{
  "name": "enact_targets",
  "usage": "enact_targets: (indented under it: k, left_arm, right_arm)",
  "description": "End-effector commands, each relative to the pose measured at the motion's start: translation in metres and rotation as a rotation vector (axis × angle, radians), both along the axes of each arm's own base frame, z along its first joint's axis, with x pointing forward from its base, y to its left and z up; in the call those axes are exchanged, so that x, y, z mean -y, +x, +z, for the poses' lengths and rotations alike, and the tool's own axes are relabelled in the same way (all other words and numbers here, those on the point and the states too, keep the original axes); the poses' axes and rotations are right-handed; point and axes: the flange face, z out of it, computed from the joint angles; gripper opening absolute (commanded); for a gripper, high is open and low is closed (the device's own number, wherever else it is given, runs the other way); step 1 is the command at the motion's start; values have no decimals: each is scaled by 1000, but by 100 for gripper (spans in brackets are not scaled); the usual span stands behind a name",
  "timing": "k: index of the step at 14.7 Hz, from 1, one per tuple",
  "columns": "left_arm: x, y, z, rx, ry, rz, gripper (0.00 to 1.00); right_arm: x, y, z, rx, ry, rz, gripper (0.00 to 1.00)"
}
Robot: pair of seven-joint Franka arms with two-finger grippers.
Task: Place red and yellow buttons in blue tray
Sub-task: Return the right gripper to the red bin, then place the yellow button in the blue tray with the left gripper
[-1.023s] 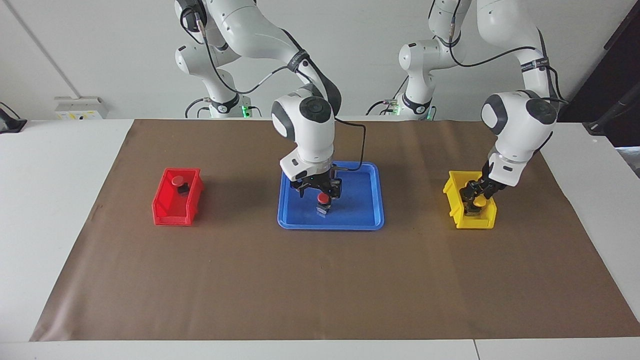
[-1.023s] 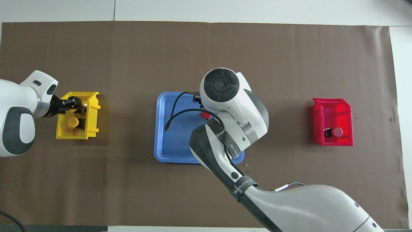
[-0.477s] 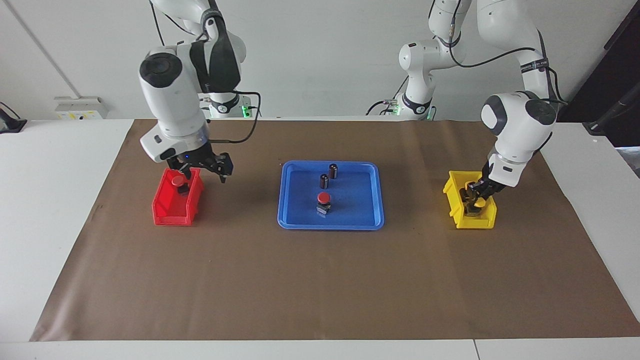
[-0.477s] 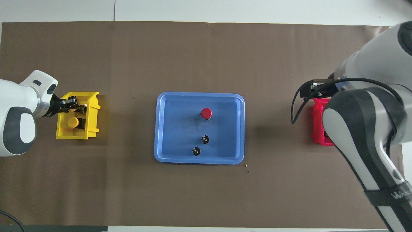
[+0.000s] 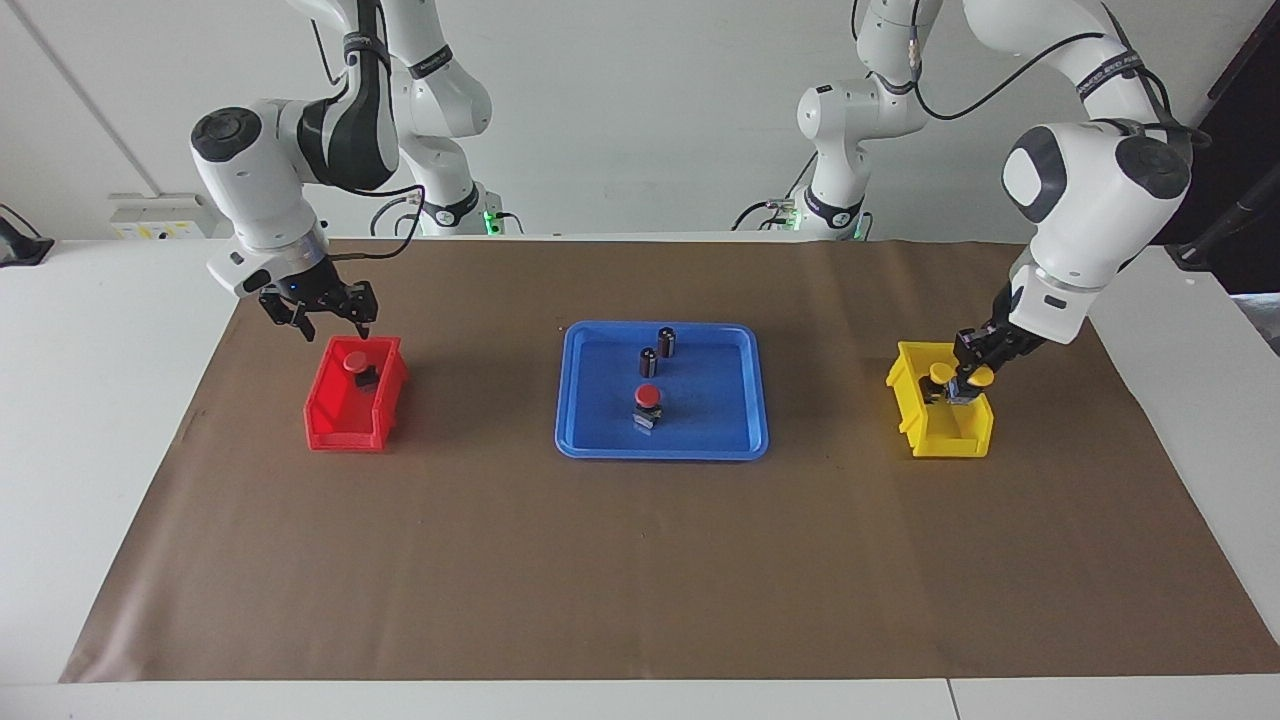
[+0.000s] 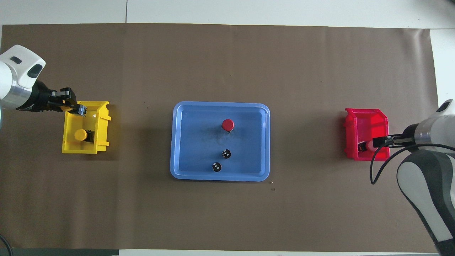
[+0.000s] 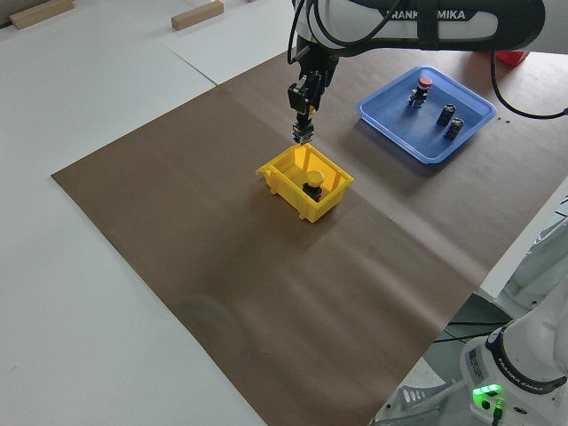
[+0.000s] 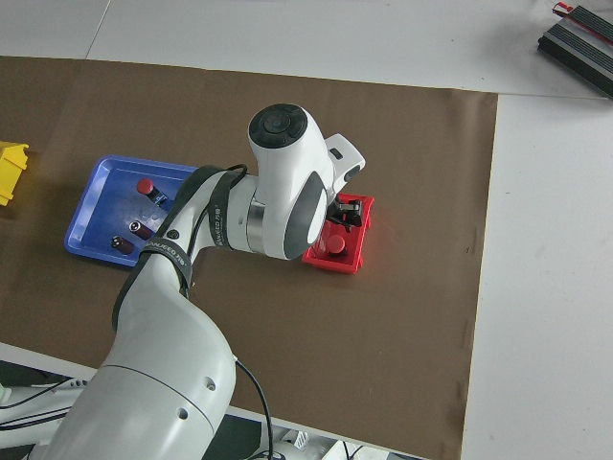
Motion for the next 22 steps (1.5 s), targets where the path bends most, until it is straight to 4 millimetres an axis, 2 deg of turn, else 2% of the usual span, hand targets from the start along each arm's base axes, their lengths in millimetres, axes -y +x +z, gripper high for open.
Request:
enact_targets:
  k: [1, 2, 4, 6, 8, 10, 13, 14, 17, 19, 20, 21, 22]
  left_arm:
    - [103, -20, -17, 21, -15, 68, 2]
    - [140, -28, -21, 57, -33, 79, 2]
    - [199, -40, -46, 45, -41, 98, 2]
    - [242, -51, -64, 55, -57, 137, 2]
    - [273, -61, -88, 59, -51, 162, 2]
    - [287, -65, -95, 70, -61, 176, 2]
    - [314, -74, -123, 60, -62, 188, 2]
    - [317, -73, -129, 55, -59, 186, 8]
    - [319, -73, -134, 50, -56, 186, 49]
    - [318, -73, -134, 49, -55, 187, 70]
    - [318, -71, -131, 51, -54, 179, 93]
    - [316, -66, -124, 56, -54, 180, 100]
    - [312, -67, -117, 49, -43, 180, 100]
  right_arm:
    - [-1, 3, -16, 12, 24, 5, 72]
    - [-1, 6, -22, 16, 40, -6, 72]
    - [-1, 13, -35, 38, 42, -10, 72]
    - [-4, 11, -46, 48, 41, -6, 71]
    - [-5, 6, -52, 44, 41, -6, 68]
    - [-6, 3, -54, 38, 42, -4, 64]
    - [-5, -1, -60, 33, 42, -5, 59]
    - [-3, -3, -65, 29, 42, -5, 59]
    - [-8, -7, -69, 19, 44, 7, 59]
    - [-5, -12, -73, 15, 45, 20, 59]
    - [-4, -15, -75, 16, 43, 24, 58]
    - [-4, -15, -76, 19, 44, 23, 53]
    - [-4, -15, -76, 17, 43, 24, 47]
